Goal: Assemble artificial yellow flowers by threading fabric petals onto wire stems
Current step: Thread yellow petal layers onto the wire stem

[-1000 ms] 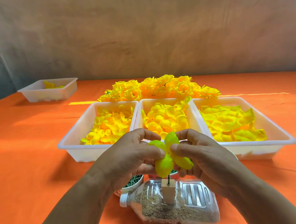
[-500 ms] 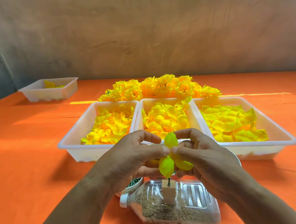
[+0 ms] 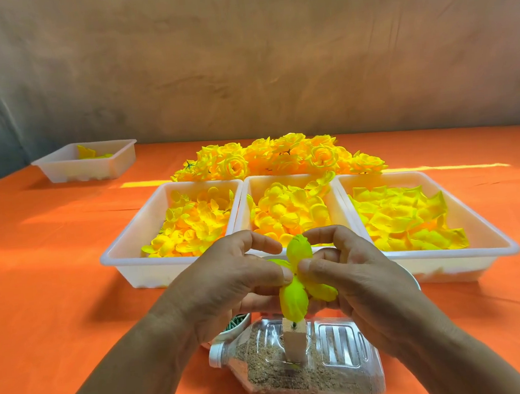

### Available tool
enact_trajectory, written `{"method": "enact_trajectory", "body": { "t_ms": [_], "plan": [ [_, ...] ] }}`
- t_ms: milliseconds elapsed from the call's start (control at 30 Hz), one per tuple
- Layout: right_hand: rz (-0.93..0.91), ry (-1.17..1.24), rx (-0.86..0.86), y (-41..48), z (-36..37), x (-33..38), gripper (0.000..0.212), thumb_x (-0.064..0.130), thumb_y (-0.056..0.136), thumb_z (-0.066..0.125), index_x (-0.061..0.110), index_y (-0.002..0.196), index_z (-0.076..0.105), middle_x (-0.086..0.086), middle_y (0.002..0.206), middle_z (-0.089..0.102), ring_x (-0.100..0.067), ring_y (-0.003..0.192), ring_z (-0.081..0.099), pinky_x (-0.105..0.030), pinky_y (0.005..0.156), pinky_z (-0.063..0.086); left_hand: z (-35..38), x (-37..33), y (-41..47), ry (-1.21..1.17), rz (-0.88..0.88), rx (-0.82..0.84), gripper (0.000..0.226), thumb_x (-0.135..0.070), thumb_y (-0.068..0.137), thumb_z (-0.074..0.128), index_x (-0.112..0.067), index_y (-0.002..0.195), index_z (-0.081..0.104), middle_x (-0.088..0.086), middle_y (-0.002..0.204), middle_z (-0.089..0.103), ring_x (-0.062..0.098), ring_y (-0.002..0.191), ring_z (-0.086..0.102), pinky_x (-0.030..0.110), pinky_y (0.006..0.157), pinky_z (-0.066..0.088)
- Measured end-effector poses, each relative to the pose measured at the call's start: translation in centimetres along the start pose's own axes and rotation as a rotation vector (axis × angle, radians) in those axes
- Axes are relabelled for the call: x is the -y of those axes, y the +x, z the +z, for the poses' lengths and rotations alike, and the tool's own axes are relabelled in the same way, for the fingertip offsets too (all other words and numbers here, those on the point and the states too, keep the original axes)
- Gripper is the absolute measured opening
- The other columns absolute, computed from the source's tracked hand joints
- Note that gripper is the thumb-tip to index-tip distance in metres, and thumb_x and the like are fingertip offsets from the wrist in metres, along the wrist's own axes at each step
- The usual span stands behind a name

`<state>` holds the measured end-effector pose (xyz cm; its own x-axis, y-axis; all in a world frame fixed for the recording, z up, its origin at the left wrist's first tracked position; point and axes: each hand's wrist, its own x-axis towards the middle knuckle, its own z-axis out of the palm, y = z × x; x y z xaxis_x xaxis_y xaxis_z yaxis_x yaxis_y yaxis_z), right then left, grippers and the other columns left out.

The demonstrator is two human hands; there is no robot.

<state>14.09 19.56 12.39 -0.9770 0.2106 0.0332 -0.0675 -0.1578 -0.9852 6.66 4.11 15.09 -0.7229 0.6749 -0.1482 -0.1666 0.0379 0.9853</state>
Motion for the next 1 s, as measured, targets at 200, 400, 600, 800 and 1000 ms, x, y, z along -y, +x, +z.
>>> {"method": "enact_trajectory", "body": {
  "t_ms": [200, 400, 600, 800, 1000],
  "plan": [
    [0.024, 0.014, -0.006, -0.18, 0.1, -0.17, 0.027, 0.002, 0.087, 0.065, 0.012, 0.111, 0.058, -0.004, 0.072, 0.059, -0.023, 0.064, 0.068, -0.038, 0.059, 0.056, -0.13, 0.32, -0.01, -0.006, -0.006, 0.015, 0.034, 0.015, 0.085, 0.059, 0.0, 0.114, 0.053, 0.005, 0.06, 0.068, 0.02, 0.057, 0.069, 0.029, 0.054, 0.058],
    [0.017, 0.019, -0.002, -0.3, 0.0, -0.07, 0.027, 0.003, 0.086, 0.066, 0.012, 0.111, 0.059, -0.009, 0.077, 0.059, -0.026, 0.067, 0.068, -0.04, 0.061, 0.057, -0.19, 0.25, -0.04, -0.044, 0.005, 0.022, 0.041, 0.017, 0.078, 0.067, 0.0, 0.113, 0.055, 0.007, 0.067, 0.07, 0.023, 0.061, 0.071, 0.03, 0.055, 0.058],
    [-0.001, 0.008, -0.018, -0.27, 0.07, -0.2, 0.027, 0.004, 0.086, 0.067, 0.015, 0.109, 0.059, -0.008, 0.076, 0.06, -0.024, 0.067, 0.069, -0.039, 0.059, 0.057, -0.33, 0.49, 0.03, -0.067, 0.015, 0.014, 0.056, 0.001, 0.059, 0.071, -0.001, 0.112, 0.056, 0.007, 0.068, 0.071, 0.024, 0.063, 0.071, 0.031, 0.056, 0.058],
    [-0.003, 0.016, -0.018, -0.29, 0.16, -0.13, 0.027, 0.001, 0.085, 0.067, 0.015, 0.108, 0.059, -0.013, 0.081, 0.06, -0.026, 0.068, 0.069, -0.037, 0.056, 0.056, -0.57, 0.63, 0.13, -0.073, 0.011, 0.022, 0.055, 0.001, 0.059, 0.072, -0.002, 0.112, 0.057, 0.009, 0.074, 0.072, 0.024, 0.066, 0.072, 0.03, 0.058, 0.059],
    [-0.019, 0.01, -0.029, -0.3, 0.17, -0.14, 0.027, 0.002, 0.085, 0.067, 0.015, 0.107, 0.06, -0.011, 0.077, 0.06, -0.024, 0.063, 0.067, -0.035, 0.054, 0.054, -0.64, 0.65, 0.17, -0.066, 0.016, 0.02, 0.051, 0.006, 0.063, 0.075, -0.003, 0.111, 0.059, 0.008, 0.073, 0.072, 0.021, 0.064, 0.072, 0.028, 0.056, 0.057]
  ]
}}
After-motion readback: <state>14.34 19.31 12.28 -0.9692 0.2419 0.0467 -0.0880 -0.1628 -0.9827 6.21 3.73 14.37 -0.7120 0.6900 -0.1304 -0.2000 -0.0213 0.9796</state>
